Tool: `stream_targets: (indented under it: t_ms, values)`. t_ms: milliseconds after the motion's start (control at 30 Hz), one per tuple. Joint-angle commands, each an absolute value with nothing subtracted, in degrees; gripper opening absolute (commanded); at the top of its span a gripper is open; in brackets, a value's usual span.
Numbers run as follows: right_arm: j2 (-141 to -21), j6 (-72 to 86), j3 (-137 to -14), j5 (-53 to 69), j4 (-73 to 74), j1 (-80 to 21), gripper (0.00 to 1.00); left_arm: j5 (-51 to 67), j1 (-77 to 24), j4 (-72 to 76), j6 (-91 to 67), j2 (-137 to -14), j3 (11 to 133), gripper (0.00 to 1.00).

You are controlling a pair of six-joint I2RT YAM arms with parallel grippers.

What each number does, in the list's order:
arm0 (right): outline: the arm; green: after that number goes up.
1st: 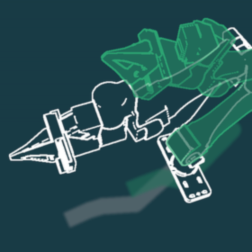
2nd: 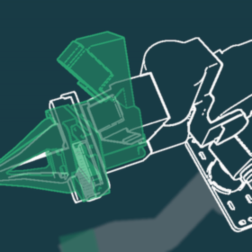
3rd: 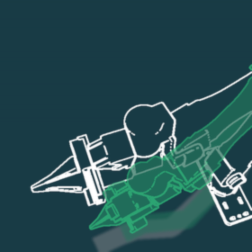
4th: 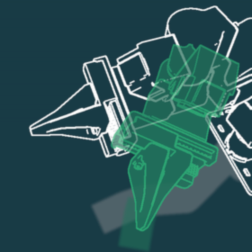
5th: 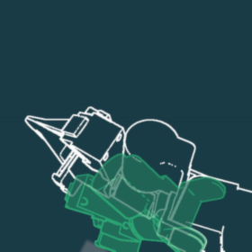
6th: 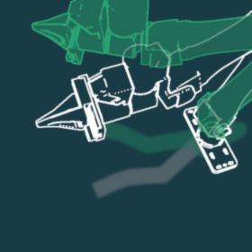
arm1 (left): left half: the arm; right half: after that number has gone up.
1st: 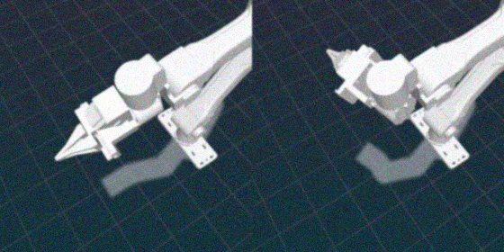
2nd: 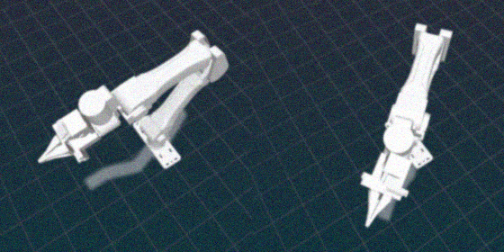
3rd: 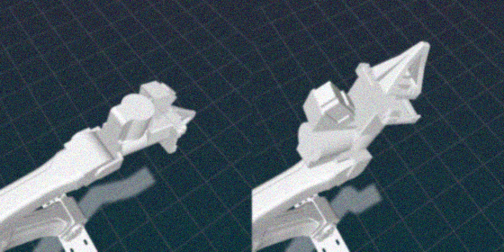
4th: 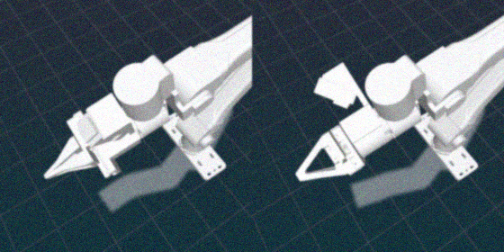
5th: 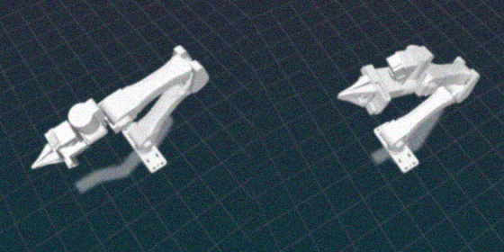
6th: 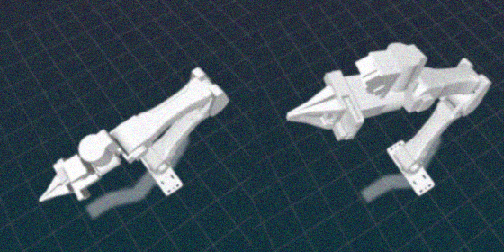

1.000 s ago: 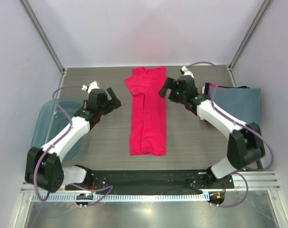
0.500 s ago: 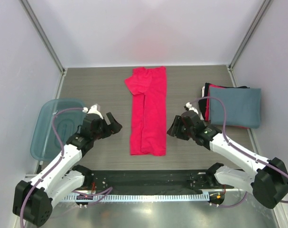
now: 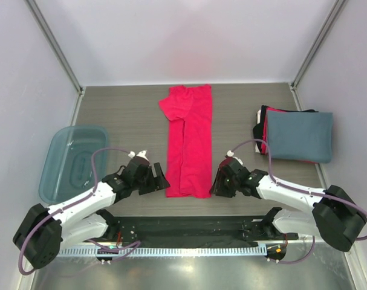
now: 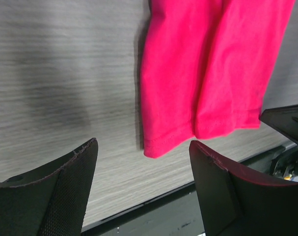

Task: Fold and stack the t-shirts
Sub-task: Fold the tshirt

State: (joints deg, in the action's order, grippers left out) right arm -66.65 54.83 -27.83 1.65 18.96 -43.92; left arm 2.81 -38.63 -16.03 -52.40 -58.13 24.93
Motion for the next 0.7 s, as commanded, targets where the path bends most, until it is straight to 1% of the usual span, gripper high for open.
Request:
stream_targets:
  t_ms: [0, 267, 300, 367, 400, 467, 500, 667]
  values:
    - [-66.53, 58.53, -26.02, 3.86, 14.16, -45.17, 0.38, 1.85, -40.95, -13.71, -55.28, -59.15, 24.44, 0.75]
    - [-68.55, 59.85, -24.79, 4.57, 10.02, -46.23, 0.37, 2.55, -42.01, -11.95, -57.48, -61.96, 23.99, 0.67]
    - [-68.82, 59.77, -24.87, 4.83, 9.85, -46.23, 0.29, 2.72, -42.10, -11.69, -57.65, -62.05, 23.73, 0.65]
    - [-69.17, 59.50, -24.79, 5.01, 9.76, -46.32, 0.20, 3.16, -42.19, -11.69, -57.74, -62.14, 23.73, 0.62]
    - [-69.08, 59.59, -24.70, 4.92, 9.76, -46.32, 0.12, 3.34, -42.27, -11.60, -57.83, -62.31, 23.73, 0.61]
    - [-68.21, 59.76, -24.35, 4.83, 9.93, -46.32, 0.04, 3.60, -42.36, -11.34, -58.27, -62.58, 23.64, 0.56]
    - [-67.86, 59.94, -24.26, 4.75, 10.02, -46.41, 0.01, 3.78, -42.54, -11.25, -58.45, -62.84, 23.56, 0.54]
    - [-66.62, 59.68, -23.82, 4.66, 11.51, -46.32, 0.01, 4.04, -42.80, -9.58, -59.68, -63.63, 22.50, 0.47]
